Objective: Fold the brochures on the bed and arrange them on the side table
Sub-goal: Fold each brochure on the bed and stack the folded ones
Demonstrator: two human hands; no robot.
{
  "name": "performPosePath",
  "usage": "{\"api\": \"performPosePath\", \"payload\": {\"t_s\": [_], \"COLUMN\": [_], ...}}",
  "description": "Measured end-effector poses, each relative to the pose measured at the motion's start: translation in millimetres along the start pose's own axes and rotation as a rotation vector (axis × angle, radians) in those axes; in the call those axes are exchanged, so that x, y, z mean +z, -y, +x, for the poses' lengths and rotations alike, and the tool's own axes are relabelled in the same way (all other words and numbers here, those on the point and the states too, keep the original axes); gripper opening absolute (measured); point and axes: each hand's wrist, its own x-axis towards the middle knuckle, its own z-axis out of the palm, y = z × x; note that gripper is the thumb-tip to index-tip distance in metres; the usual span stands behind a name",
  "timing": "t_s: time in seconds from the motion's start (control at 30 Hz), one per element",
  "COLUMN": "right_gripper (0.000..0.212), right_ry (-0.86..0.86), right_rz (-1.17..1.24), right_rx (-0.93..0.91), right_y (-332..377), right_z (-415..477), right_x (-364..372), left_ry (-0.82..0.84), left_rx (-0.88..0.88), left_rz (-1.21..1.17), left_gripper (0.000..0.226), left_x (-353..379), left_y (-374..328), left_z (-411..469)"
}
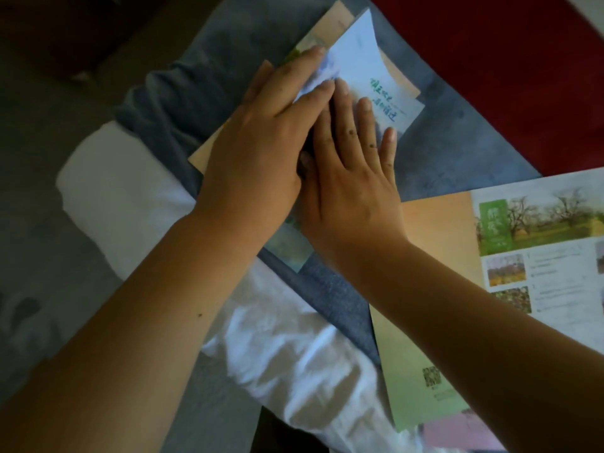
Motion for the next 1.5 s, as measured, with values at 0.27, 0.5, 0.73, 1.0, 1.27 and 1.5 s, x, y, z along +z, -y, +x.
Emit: {"api": "performPosePath", "payload": {"t_s": [0.27, 0.5, 0.73, 1.0, 1.27, 1.5], "right_gripper": [0.062, 0.065, 0.070, 0.061, 0.055, 0.071], "right_ry": [0.012, 0.098, 0.140, 0.105, 0.309, 0.540], "right_rz": [-0.057, -0.162, -0.225, -0.139, -0.145, -0.323], "right_rx": [0.009, 0.049, 0.038, -0.007, 0.007, 0.042], "right_y": [2.5, -1.4, -9.5, -6.0, 3.4, 21.6], "right_z": [22.9, 36.6, 42.1, 33.8, 44.0, 73.0], "right_x": [-1.4, -19.0, -33.0, -34.1, -44.3, -43.1], "left_ry": [0.092, 0.200, 0.262, 0.317, 0.284, 0.588], "left_rx": [-0.005, -0.145, -0.181, -0.163, -0.247, -0.296], "left_rz": [0.077, 0.210, 0.266, 0.266, 0.087, 0.162], "left_gripper": [0.045, 0.053, 0.077, 0.089, 0.061, 0.061], "left_x": [3.4, -0.8, -4.8, -11.8, -18.4, -23.1], "left_y": [19.6, 12.0, 9.5, 10.6, 6.3, -4.9], "left_z": [8.8, -37.2, -48.8, -49.5, -49.4, -19.8]}}
